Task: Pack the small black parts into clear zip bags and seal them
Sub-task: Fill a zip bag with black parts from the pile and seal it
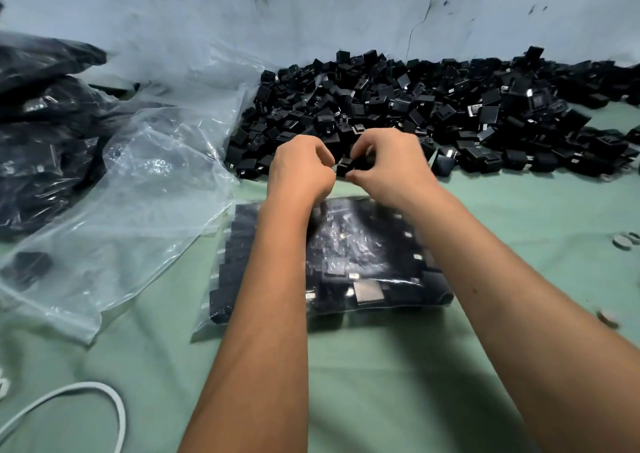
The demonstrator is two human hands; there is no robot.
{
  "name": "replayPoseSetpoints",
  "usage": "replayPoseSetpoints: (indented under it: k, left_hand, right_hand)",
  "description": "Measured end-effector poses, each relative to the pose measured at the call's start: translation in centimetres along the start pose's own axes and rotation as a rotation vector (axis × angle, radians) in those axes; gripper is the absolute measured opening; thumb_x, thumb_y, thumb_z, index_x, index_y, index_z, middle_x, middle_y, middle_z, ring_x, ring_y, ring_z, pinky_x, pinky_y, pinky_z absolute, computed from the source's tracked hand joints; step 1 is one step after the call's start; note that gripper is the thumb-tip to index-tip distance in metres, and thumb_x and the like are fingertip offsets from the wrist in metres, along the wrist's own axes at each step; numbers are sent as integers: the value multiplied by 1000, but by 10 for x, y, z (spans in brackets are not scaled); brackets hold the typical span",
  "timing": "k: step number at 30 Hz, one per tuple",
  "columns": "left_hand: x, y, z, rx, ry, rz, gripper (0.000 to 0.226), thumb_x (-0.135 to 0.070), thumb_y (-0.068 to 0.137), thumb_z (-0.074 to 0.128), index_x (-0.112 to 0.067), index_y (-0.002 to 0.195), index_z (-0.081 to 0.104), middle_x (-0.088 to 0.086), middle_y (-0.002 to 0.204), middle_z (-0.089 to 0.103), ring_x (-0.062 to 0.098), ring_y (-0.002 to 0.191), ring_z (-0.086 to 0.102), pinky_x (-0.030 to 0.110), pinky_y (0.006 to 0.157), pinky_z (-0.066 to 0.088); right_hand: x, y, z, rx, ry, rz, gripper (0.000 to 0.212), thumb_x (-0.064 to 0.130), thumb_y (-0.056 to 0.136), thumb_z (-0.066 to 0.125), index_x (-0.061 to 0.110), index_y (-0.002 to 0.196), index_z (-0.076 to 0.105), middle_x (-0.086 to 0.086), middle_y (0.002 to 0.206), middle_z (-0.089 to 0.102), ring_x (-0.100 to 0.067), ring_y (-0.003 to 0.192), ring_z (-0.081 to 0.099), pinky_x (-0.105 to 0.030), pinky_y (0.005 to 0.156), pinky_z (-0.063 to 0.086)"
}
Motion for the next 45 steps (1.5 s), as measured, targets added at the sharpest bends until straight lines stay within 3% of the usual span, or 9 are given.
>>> replayPoseSetpoints:
  k: [4,8,14,19,24,30,34,37,45]
  left_hand:
    - [-35,-9,24,153,38,235,30,-5,89,68,-32,99,76,-5,120,70,14,116,63,34,103,50]
    - [-64,-26,53,377,46,371,48,-1,94,61,-45,106,74,2,137,53,17,127,51,36,108,44]
    - [-83,-42,83,495,140,453,66,8,93,47,-46,123,69,6,138,45,18,123,42,29,97,34]
    - [-86,-38,82,427,181,561,25,-13,94,72,-33,108,77,4,123,59,23,130,34,32,105,32]
    - [-85,-29,56,290,90,596,14,-25,81,87,-31,93,82,-1,114,64,20,118,53,42,105,44]
    - [-88,-29,50,247,-1,599,15,-21,78,88,-31,88,82,-6,111,67,12,109,59,34,101,46]
    - [-86,-29,51,258,-17,579,14,-20,79,88,-29,88,82,-5,111,67,12,108,61,37,101,47]
    - [-85,-28,52,261,-39,565,14,-19,79,88,-30,87,82,-6,110,66,12,108,61,38,101,48]
    - [-80,-27,54,272,-107,542,17,-18,79,88,-32,82,80,-5,107,67,12,106,63,39,100,51]
  right_hand:
    - [-41,-48,-47,-255,260,103,18,44,88,75,26,90,71,11,78,68,-11,77,68,-29,68,53]
    - [-82,-90,-56,-350,376,274,49,63,95,54,19,77,66,1,71,68,-19,70,66,-43,67,54]
    - [-117,-104,-45,-330,589,451,32,53,90,70,21,90,68,-3,85,75,-25,78,70,-57,79,59]
    - [-115,-101,-37,-206,675,420,22,39,92,72,19,87,74,-4,80,77,-22,70,72,-51,69,61]
    - [-108,-97,-31,-66,665,319,13,26,94,73,22,106,76,3,90,78,-11,79,75,-27,64,57]
    - [-91,-97,-35,-70,579,200,11,28,87,80,18,83,79,2,77,78,-20,75,76,-34,68,61]
    - [-90,-98,-45,-197,548,190,20,18,102,58,21,98,78,3,80,77,-12,73,74,-33,68,60]
    - [-87,-99,-45,-212,639,219,24,14,106,45,19,110,68,-9,82,74,-21,68,75,-48,68,63]
    - [-75,-101,-38,-142,732,176,20,17,107,45,23,123,55,-17,101,71,-33,83,76,-55,76,62]
Point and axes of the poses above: each hand's wrist, its own y-axis towards the middle knuckle, its own z-axis out of the palm, x = y × z, the point moved 7 cm from there along y, towards the middle knuckle
